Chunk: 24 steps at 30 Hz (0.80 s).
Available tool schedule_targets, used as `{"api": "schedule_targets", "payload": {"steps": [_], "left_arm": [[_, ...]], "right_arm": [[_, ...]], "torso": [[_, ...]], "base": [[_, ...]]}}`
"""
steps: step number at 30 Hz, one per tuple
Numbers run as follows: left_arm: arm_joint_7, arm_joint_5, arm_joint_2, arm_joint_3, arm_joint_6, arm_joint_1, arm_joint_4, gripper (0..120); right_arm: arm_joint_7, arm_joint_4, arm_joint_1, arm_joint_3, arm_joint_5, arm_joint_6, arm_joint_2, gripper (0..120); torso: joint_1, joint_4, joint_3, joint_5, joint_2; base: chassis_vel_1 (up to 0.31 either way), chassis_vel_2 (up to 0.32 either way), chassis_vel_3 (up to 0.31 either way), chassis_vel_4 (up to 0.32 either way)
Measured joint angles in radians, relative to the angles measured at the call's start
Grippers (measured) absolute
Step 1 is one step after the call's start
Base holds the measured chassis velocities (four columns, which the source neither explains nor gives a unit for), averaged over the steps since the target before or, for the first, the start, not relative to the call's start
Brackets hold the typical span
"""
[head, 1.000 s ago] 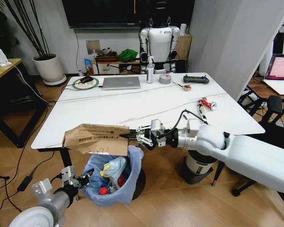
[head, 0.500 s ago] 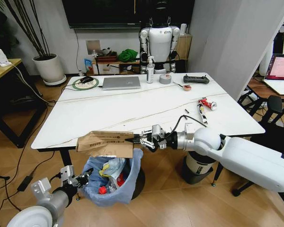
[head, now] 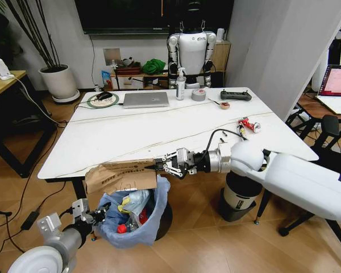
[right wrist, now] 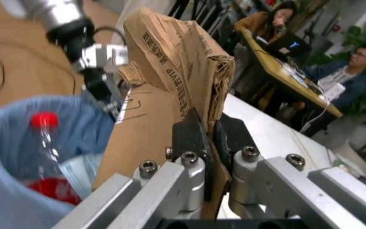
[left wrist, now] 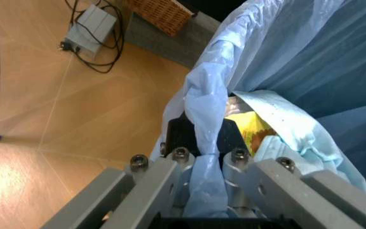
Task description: Pick up the trash bin and place the trash from the table into it.
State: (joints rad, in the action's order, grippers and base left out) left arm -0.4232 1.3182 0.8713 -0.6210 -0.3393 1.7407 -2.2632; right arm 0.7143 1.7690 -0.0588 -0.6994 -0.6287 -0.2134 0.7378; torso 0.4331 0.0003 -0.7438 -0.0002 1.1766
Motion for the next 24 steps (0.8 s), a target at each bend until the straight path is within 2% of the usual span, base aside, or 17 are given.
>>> {"api": "schedule_targets", "payload": {"steps": [1, 11, 17, 24], "left_arm": [[0.000, 0.000, 0.001, 0.001, 0.000, -0.001, 0.000, 0], [-0.001, 0.001, 0.004, 0.001, -0.001, -0.013, 0.010, 0], [-0.004, 0.009, -0.001, 0.003, -0.001, -0.026, 0.017, 0], [-0.006, 0.013, -0.006, 0.007, -0.002, -0.038, 0.028, 0]], "right_arm": [[0.026, -0.007, 0.016, 0.009, 0.045, -0.010, 0.004, 0], [0.118, -0.011, 0.092, 0.031, 0.176, -0.045, 0.003, 0], [0.197, -0.014, 0.112, 0.056, 0.344, -0.091, 0.010, 0], [0.234, -0.026, 0.129, 0.069, 0.405, -0.118, 0.016, 0]], "torso": [[0.000, 0.0000, 0.000, 0.0002, 0.000], [0.000, -0.0001, 0.000, 0.0001, 0.000], [0.000, -0.0001, 0.000, 0.0002, 0.000], [0.000, -0.0001, 0.000, 0.0003, 0.000]], "base": [[0.000, 0.000, 0.000, 0.000], [0.000, 0.000, 0.000, 0.000], [0.000, 0.000, 0.000, 0.000], [0.000, 0.000, 0.000, 0.000]]}}
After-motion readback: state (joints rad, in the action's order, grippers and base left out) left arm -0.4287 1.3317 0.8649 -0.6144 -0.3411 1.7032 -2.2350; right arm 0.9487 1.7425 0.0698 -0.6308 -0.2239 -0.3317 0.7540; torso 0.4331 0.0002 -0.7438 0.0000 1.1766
